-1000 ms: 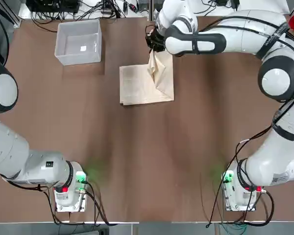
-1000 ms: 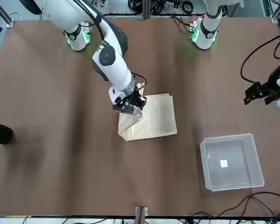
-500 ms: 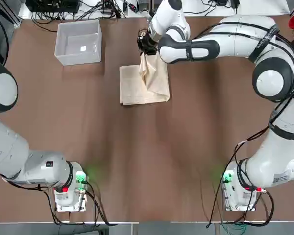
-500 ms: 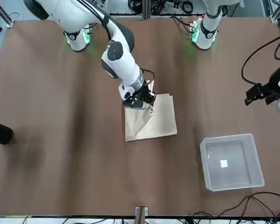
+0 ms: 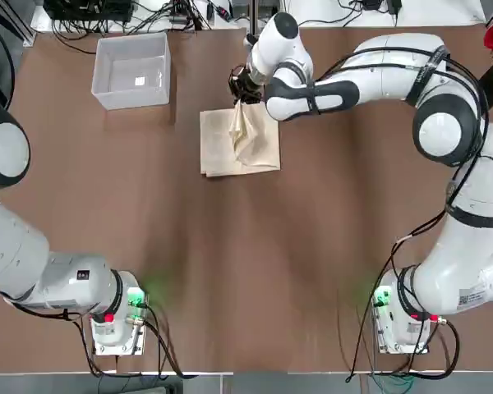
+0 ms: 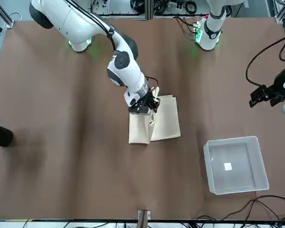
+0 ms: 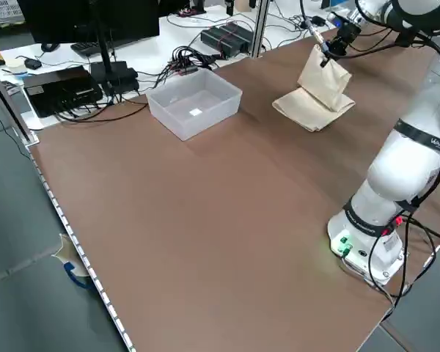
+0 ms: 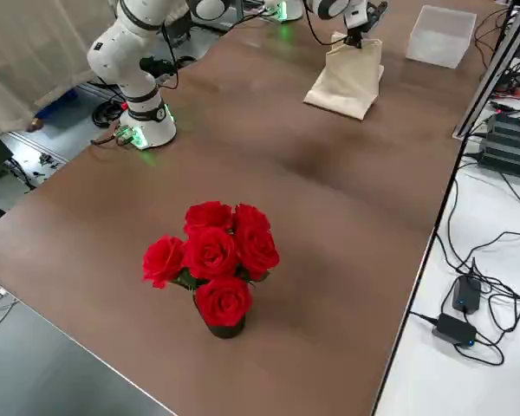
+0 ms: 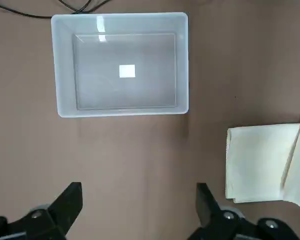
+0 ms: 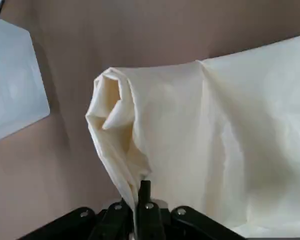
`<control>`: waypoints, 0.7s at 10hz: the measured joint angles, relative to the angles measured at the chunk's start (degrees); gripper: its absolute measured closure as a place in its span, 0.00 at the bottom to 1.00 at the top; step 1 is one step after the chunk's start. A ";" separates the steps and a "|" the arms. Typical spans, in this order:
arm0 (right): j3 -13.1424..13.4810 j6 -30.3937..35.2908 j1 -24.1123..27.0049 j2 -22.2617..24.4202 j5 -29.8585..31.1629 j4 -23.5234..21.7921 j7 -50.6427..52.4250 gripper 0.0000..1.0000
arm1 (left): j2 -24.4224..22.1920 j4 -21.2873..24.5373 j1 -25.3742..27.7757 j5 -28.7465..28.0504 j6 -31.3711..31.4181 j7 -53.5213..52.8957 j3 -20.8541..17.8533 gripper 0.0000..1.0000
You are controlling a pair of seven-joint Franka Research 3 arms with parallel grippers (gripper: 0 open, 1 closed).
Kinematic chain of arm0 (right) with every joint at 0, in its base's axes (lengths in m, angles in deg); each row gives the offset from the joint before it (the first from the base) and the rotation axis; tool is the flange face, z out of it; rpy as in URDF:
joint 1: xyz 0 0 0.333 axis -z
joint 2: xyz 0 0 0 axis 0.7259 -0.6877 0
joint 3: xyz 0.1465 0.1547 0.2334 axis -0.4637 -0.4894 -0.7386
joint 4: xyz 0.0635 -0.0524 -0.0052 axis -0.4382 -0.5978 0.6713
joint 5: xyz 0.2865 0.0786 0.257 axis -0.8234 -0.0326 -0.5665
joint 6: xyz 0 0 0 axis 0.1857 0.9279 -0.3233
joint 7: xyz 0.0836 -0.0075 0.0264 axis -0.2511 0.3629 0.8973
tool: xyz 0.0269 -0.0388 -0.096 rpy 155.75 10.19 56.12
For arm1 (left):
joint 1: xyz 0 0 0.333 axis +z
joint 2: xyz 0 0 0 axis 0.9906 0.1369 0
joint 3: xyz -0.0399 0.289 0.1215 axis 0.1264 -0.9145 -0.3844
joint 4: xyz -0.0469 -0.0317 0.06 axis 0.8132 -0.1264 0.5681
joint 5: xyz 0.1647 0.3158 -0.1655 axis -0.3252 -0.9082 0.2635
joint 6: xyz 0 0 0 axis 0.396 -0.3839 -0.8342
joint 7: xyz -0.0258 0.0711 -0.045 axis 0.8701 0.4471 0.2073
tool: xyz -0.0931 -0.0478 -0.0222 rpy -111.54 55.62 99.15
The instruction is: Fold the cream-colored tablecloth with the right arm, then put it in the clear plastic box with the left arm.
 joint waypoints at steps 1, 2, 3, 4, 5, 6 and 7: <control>-0.01 0.00 -0.48 -0.41 0.06 0.00 -0.19 0.92 | 0.00 0.00 0.01 0.00 0.00 -0.02 0.00 0.00; -0.01 0.00 -0.84 -0.80 0.17 0.00 -0.67 0.91 | 0.00 0.00 0.01 0.00 0.00 -0.02 0.00 0.00; -0.01 0.00 -1.08 -1.09 0.42 0.00 -1.17 0.91 | 0.00 0.00 0.01 0.00 0.00 -0.02 0.00 0.00; -0.02 0.00 -1.33 -1.22 0.74 0.00 -1.78 0.91 | 0.00 0.00 0.01 0.00 0.00 -0.02 0.00 0.00; -0.02 0.00 -1.67 -1.25 0.84 0.00 -2.29 0.91 | 0.00 0.00 0.01 0.00 0.00 -0.02 0.00 0.00; -0.04 0.00 -1.86 -1.25 0.85 0.00 -2.95 0.92 | 0.00 0.00 0.01 0.00 0.00 -0.02 0.00 0.00; -0.12 0.00 -1.94 -1.26 0.85 0.00 -3.55 0.92 | 0.00 0.00 0.01 0.00 0.00 -0.02 0.00 0.00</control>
